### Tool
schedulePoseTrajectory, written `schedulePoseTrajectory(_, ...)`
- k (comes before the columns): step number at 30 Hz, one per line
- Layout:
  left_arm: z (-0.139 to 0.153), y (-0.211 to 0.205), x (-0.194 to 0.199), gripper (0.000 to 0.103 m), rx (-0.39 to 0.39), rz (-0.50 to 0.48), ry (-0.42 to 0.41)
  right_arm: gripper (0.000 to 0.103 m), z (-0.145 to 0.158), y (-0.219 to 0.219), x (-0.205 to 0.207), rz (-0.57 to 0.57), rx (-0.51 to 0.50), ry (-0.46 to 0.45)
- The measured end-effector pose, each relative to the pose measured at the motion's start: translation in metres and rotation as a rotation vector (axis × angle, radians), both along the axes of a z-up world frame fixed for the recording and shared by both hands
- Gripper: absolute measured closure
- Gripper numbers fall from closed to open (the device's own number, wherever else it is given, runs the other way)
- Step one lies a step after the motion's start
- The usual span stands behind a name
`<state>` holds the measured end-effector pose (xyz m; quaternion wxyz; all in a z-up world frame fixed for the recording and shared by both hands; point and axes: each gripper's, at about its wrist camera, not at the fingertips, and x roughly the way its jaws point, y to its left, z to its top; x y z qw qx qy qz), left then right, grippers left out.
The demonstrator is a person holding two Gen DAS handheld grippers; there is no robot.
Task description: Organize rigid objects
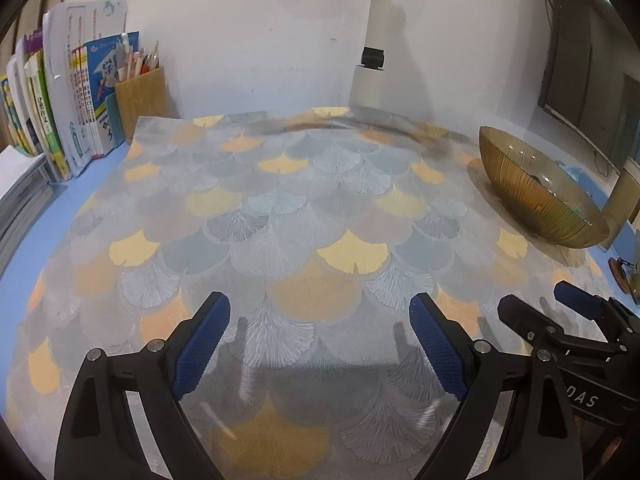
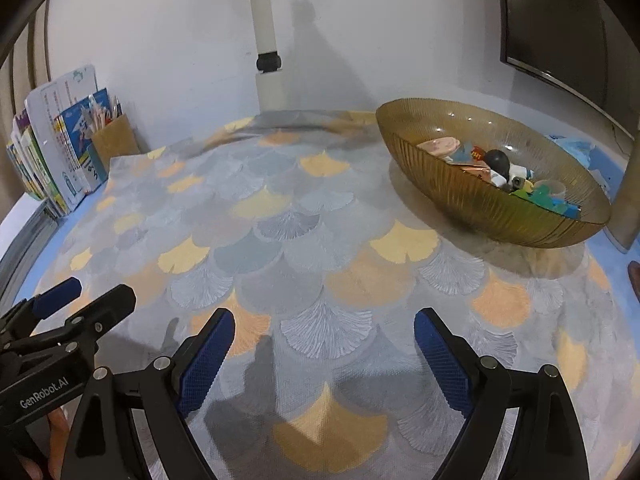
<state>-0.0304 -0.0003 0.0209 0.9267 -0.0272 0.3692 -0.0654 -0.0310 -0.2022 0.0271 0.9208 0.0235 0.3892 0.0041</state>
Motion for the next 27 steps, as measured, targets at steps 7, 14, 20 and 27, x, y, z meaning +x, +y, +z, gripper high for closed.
schedulePoseTrajectory(7, -0.0003, -0.0024, -0.0008, 0.012, 0.020, -0.001, -0.001, 0.013, -0.0030, 0.0011, 0.0026, 0.002, -0.008, 0.021)
schedulePoseTrajectory(14, -0.0018, -0.0020, 0.0003, 0.012, 0.009, -0.019, 0.013, 0.013, -0.0038, 0.0012, 0.0047, 0.004, -0.006, 0.033)
schedulePoseTrajectory(20, -0.0034, -0.0007, 0.0016, 0.012, 0.010, -0.006, 0.025, 0.013, -0.0056, 0.0009, 0.0052, 0.008, -0.005, 0.039)
schedulePoseTrajectory(27, -0.0050, 0.0034, 0.0033, 0.012, -0.011, 0.008, 0.042, 0.013, -0.0066, 0.0024, 0.0052, 0.008, -0.007, 0.045)
